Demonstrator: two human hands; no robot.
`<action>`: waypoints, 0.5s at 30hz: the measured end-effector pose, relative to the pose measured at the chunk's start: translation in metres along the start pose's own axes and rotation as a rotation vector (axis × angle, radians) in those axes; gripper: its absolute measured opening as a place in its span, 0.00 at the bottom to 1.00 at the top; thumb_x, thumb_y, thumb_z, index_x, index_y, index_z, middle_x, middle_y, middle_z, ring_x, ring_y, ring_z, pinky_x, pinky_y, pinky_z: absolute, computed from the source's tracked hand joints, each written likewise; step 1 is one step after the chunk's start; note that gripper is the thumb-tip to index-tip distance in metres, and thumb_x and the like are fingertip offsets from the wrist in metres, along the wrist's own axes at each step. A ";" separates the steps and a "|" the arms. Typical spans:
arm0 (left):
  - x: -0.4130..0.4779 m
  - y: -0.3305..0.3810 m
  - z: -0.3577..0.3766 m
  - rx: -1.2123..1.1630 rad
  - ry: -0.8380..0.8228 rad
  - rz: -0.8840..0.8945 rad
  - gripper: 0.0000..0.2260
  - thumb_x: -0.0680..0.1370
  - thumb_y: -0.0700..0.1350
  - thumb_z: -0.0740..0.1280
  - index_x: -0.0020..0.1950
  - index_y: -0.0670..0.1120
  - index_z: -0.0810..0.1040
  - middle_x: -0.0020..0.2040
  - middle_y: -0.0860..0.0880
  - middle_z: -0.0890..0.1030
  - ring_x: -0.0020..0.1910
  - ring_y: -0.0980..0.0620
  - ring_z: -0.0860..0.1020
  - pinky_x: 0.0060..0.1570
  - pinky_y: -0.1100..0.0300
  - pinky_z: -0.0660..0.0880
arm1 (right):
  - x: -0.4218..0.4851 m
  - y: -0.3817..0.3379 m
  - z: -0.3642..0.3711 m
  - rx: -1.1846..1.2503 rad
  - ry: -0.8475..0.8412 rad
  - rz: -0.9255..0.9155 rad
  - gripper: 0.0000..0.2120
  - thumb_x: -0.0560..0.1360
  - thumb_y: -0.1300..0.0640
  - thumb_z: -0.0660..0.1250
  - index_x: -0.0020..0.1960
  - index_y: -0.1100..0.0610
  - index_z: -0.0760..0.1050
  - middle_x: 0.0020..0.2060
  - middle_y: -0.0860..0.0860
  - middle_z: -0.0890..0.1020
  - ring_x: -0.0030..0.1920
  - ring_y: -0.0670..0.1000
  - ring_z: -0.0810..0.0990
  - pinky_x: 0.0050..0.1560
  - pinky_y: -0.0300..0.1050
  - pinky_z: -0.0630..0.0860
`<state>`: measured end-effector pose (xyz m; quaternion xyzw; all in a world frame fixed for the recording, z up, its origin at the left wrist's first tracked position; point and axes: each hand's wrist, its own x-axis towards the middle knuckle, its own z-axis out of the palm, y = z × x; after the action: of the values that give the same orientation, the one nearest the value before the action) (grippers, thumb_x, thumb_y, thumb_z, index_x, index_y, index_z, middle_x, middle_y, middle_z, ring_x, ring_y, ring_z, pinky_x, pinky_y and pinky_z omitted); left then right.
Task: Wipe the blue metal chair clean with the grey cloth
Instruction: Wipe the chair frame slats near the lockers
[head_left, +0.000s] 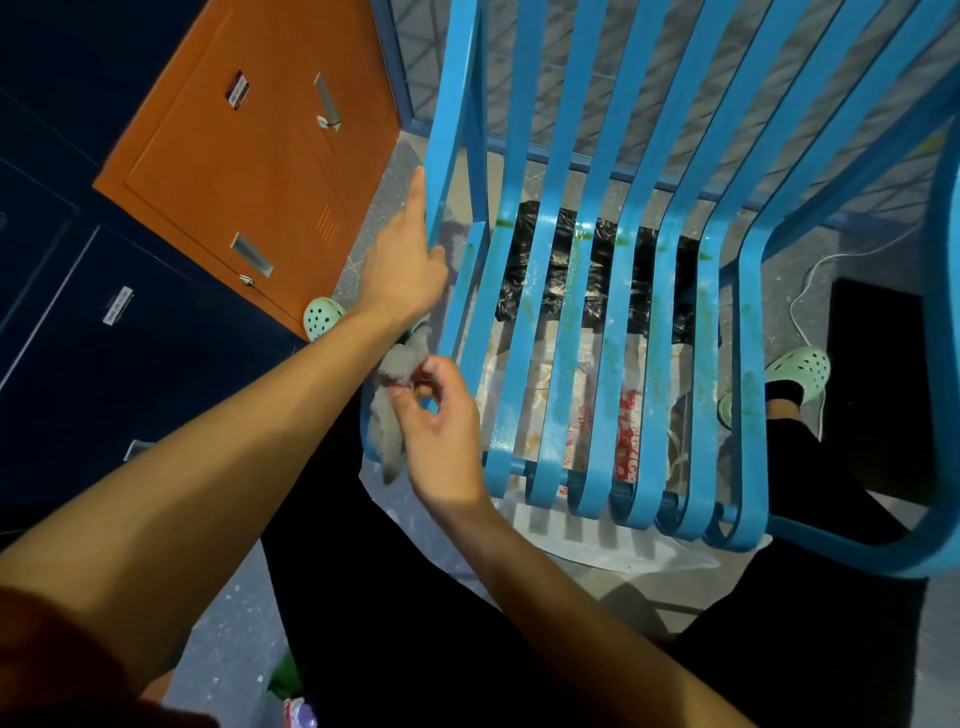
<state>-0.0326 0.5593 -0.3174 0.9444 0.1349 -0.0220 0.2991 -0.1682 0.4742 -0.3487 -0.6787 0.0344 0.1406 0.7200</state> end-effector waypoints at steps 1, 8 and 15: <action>0.000 0.000 0.000 -0.010 -0.007 -0.005 0.38 0.81 0.38 0.64 0.82 0.54 0.44 0.66 0.43 0.75 0.49 0.46 0.80 0.47 0.47 0.81 | -0.003 0.005 -0.002 -0.041 -0.034 -0.010 0.05 0.78 0.60 0.65 0.53 0.61 0.73 0.48 0.57 0.76 0.48 0.49 0.76 0.51 0.42 0.74; -0.001 -0.001 -0.002 -0.027 -0.030 -0.014 0.38 0.81 0.37 0.63 0.82 0.55 0.43 0.62 0.44 0.76 0.46 0.45 0.80 0.45 0.43 0.81 | -0.008 0.041 -0.053 -0.296 -0.255 0.203 0.07 0.78 0.59 0.67 0.55 0.59 0.76 0.52 0.56 0.78 0.52 0.50 0.77 0.54 0.42 0.74; 0.002 0.001 -0.002 0.075 -0.030 -0.020 0.41 0.79 0.36 0.66 0.82 0.52 0.42 0.49 0.46 0.77 0.38 0.49 0.77 0.40 0.46 0.81 | 0.070 0.032 -0.080 -0.773 -0.241 -0.095 0.04 0.78 0.63 0.64 0.49 0.56 0.70 0.49 0.50 0.73 0.47 0.47 0.73 0.46 0.33 0.67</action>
<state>-0.0300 0.5600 -0.3153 0.9531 0.1390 -0.0441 0.2650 -0.0982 0.4076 -0.4030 -0.8790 -0.1368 0.1882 0.4162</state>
